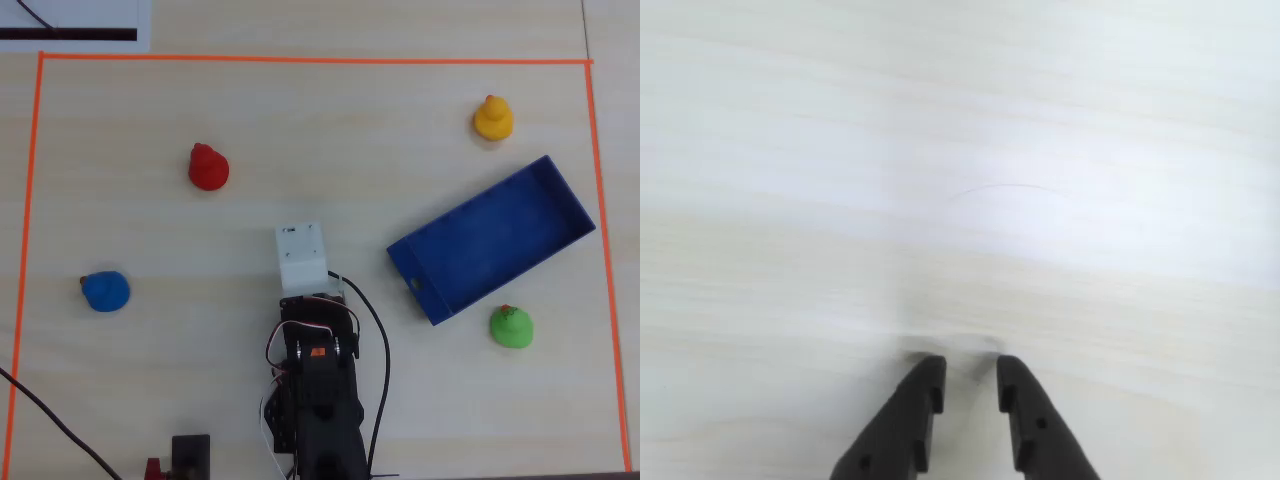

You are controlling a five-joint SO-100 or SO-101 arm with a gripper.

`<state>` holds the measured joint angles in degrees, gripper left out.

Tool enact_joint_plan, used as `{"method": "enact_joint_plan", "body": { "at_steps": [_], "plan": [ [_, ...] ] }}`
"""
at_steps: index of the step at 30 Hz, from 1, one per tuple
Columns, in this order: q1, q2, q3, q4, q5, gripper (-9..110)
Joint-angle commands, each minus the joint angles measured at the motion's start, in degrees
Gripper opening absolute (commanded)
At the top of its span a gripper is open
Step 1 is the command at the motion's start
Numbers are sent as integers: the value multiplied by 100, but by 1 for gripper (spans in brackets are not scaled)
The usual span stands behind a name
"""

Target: Grasp red duck and put it into box.

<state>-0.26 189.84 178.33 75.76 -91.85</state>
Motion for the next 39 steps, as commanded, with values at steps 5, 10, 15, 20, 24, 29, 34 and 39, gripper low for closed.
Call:
{"method": "enact_joint_plan", "body": {
  "at_steps": [5, 10, 15, 20, 24, 29, 34, 39],
  "plan": [
    [53, -9, -9, 149, 26, 4],
    [53, -9, -9, 149, 26, 4],
    [53, -9, -9, 149, 26, 4],
    [53, -9, -9, 149, 26, 4],
    [53, -9, -9, 149, 26, 4],
    [53, -9, -9, 149, 26, 4],
    [97, -9, -9, 149, 26, 4],
    [132, -9, -9, 141, -132, 0]
  ]
}}
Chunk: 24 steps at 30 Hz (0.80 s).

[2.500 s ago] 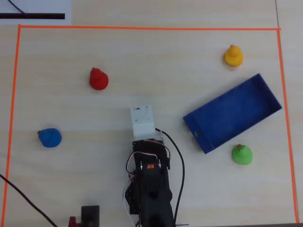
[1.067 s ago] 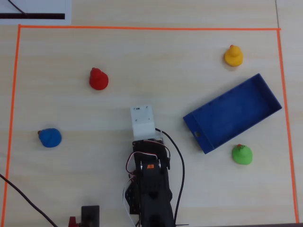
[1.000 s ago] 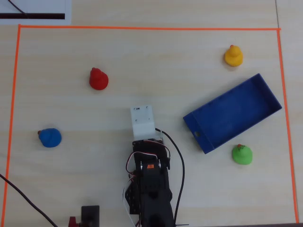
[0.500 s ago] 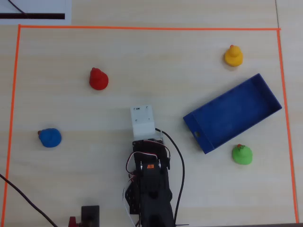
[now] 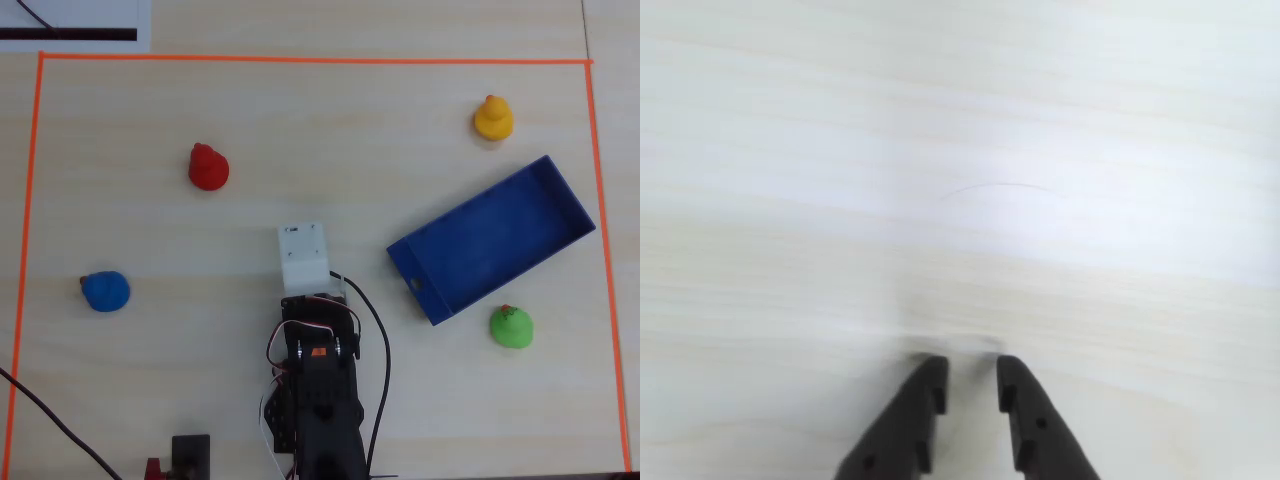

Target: Grasp red duck and put it into box.

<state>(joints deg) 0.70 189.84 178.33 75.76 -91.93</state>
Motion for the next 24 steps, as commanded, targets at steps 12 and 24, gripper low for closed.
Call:
{"method": "enact_joint_plan", "body": {
  "at_steps": [12, 24],
  "plan": [
    [-1195, -3226, -2013, -3067, -545, 13],
    [-2074, -6521, -3243, -6847, 18, 30]
  ]
}}
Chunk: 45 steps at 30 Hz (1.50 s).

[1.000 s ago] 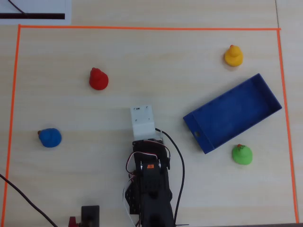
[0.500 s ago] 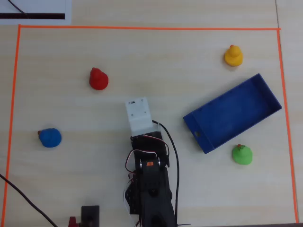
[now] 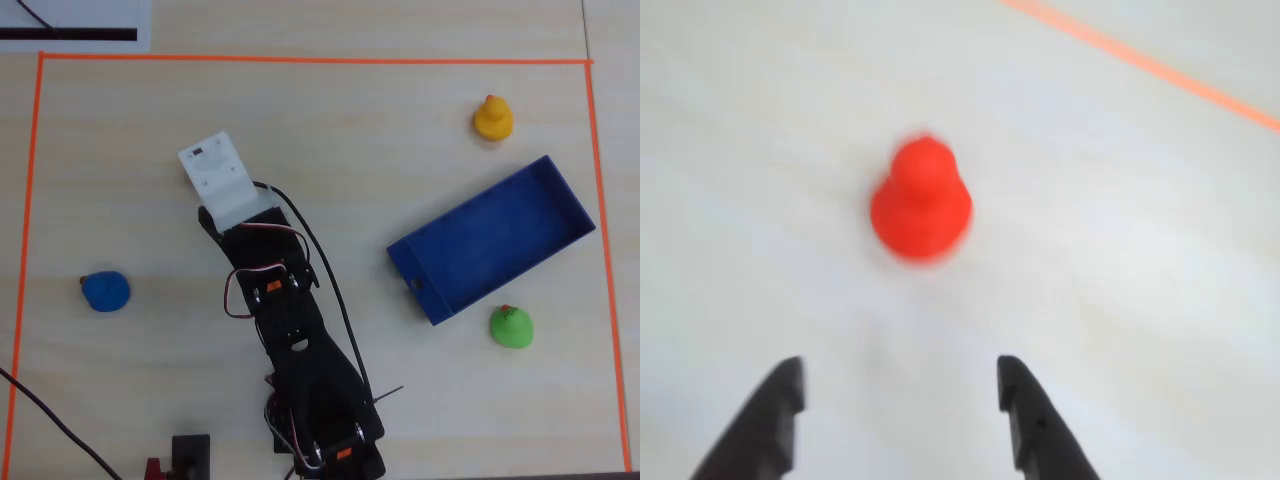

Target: Grasp red duck and put it into box.

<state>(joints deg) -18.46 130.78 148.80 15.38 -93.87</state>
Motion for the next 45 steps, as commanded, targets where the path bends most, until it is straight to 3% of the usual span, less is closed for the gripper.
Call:
{"method": "enact_joint_plan", "body": {
  "at_steps": [1, 7, 21, 41, 45],
  "plan": [
    [-211, -782, -281, -1204, 343, 31],
    [-439, -1802, -563, -2804, 1169, 33],
    [62, -3999, -1740, -3806, 1459, 34],
    [44, -5194, -2364, -3806, 1538, 33],
    [97, -5379, -2549, -3788, 1485, 26]
  ]
}}
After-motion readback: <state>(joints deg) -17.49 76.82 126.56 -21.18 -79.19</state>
